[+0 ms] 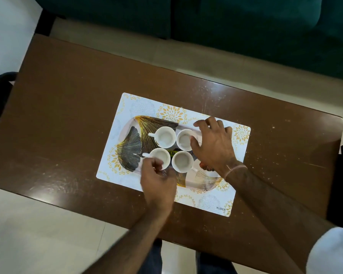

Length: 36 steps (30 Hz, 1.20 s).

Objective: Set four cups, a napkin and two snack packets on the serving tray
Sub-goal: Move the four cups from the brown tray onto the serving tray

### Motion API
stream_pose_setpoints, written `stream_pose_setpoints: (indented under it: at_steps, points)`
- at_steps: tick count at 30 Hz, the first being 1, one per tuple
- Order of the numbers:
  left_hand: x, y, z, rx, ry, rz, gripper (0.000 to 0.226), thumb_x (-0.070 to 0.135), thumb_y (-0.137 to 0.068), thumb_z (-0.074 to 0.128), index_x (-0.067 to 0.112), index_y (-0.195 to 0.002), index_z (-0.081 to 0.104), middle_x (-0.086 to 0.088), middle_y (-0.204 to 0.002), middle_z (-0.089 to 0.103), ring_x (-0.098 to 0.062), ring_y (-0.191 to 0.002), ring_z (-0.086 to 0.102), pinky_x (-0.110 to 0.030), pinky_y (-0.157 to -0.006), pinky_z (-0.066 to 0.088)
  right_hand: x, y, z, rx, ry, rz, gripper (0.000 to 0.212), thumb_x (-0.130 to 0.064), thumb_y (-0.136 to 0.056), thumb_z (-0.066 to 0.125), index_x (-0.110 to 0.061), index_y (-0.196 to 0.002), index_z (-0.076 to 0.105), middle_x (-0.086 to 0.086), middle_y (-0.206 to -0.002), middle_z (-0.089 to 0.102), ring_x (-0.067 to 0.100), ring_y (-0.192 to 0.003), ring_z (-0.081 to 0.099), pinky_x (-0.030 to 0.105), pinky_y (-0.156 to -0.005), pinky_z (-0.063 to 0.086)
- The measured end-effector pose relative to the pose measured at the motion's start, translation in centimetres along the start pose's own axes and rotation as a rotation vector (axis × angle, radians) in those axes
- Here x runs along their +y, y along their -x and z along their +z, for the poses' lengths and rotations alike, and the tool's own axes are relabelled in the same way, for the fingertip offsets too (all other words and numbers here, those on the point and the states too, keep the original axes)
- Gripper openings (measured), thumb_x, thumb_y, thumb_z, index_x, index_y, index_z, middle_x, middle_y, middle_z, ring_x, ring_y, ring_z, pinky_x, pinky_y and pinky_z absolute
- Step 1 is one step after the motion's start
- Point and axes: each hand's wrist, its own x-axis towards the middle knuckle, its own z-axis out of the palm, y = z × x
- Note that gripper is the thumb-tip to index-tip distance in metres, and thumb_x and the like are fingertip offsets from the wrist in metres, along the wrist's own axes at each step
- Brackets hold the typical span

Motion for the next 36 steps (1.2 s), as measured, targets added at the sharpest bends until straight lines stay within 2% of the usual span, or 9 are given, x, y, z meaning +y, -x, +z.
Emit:
stream_pose_setpoints:
  at_steps: [2,3,5,7,11,14,18,23,36]
  points:
    - [0.1,-3.5,-2.1,-0.083,-0.238,0.402,0.036,0.007,-0.075,0.076,0.018,-0.105,0.059,0.0,-0.104,0.061,-0.02,-0.078,0.058,-0.026,-0.063,0.045,-0.1,1.5,0.0,-0.012,-0.058,-0.1,0.043,-0.04,-0.085,0.061,-0.018,-0.122,0.059,0.006,-0.12,0.06,0.029,-0.102,0.06,0.044,-0.085,0.049]
    - [0.2,-5.4,-2.8,-0.164,-0.367,0.527,0.04,0.009,-0.077,0.074,0.019,-0.113,0.06,0.002,-0.116,0.061,-0.021,-0.086,0.061,-0.026,-0.064,0.049,-0.3,2.2,0.1,-0.049,-0.068,-0.147,0.045,-0.039,-0.084,0.062,-0.017,-0.123,0.059,0.006,-0.121,0.061,0.029,-0.099,0.062,0.042,-0.082,0.052]
    - [0.5,-8.8,-3.4,-0.342,-0.622,0.663,0.049,0.013,-0.08,0.073,0.025,-0.125,0.06,0.01,-0.137,0.056,-0.022,-0.101,0.066,-0.033,-0.071,0.056,-0.7,3.3,0.5,-0.124,-0.053,-0.185,0.05,-0.037,-0.082,0.066,-0.017,-0.127,0.057,0.007,-0.126,0.062,0.032,-0.095,0.067,0.043,-0.079,0.057]
    - [0.7,-10.8,-3.3,-0.429,-0.797,0.769,0.049,0.018,-0.081,0.075,0.028,-0.128,0.062,0.017,-0.146,0.05,-0.022,-0.098,0.069,-0.035,-0.069,0.057,-1.0,3.5,1.1,-0.181,-0.034,-0.172,0.05,-0.034,-0.084,0.067,-0.018,-0.13,0.056,0.005,-0.13,0.062,0.034,-0.094,0.069,0.042,-0.076,0.056]
    - [1.6,-12.5,-2.5,-0.485,-0.92,0.92,0.04,0.025,-0.079,0.076,0.028,-0.118,0.069,0.011,-0.139,0.056,-0.029,-0.08,0.07,-0.035,-0.063,0.051,-1.8,3.2,1.9,-0.199,-0.019,-0.129,0.04,-0.029,-0.089,0.062,-0.019,-0.128,0.058,0.007,-0.127,0.064,0.036,-0.093,0.07,0.04,-0.074,0.054]
    - [1.5,-12.3,-1.8,-0.58,-1.018,0.969,0.042,0.028,-0.081,0.07,0.027,-0.123,0.066,0.01,-0.137,0.056,-0.026,-0.082,0.071,-0.041,-0.066,0.056,-2.1,3.1,2.2,-0.173,-0.008,-0.11,0.034,-0.024,-0.091,0.062,-0.016,-0.124,0.061,0.009,-0.123,0.066,0.035,-0.091,0.07,0.038,-0.072,0.053]
    - [1.1,-12.3,-1.6,-0.609,-1.055,0.948,0.042,0.037,-0.088,0.063,0.033,-0.13,0.061,0.013,-0.13,0.063,-0.021,-0.098,0.07,-0.034,-0.071,0.052,-2.5,3.2,2.5,-0.174,-0.04,-0.076,0.031,-0.029,-0.097,0.055,-0.017,-0.125,0.06,0.008,-0.123,0.065,0.035,-0.093,0.07,0.038,-0.072,0.054]
    - [0.4,-11.8,-1.4,-0.577,-1.05,0.929,0.034,0.037,-0.091,0.063,0.031,-0.124,0.067,0.009,-0.122,0.069,-0.024,-0.096,0.071,-0.034,-0.069,0.05,-2.8,4.0,2.9,-0.177,-0.054,-0.041,0.031,-0.03,-0.097,0.057,-0.017,-0.125,0.06,0.007,-0.123,0.065,0.036,-0.096,0.069,0.039,-0.073,0.055]
    - [0.1,-11.1,-1.6,-0.562,-0.966,0.88,0.039,0.028,-0.084,0.067,0.03,-0.123,0.068,0.011,-0.12,0.071,-0.022,-0.096,0.071,-0.035,-0.068,0.055,-3.0,4.3,2.7,-0.198,-0.062,-0.028,0.032,-0.027,-0.096,0.056,-0.017,-0.127,0.059,0.008,-0.124,0.066,0.036,-0.1,0.068,0.04,-0.08,0.054]
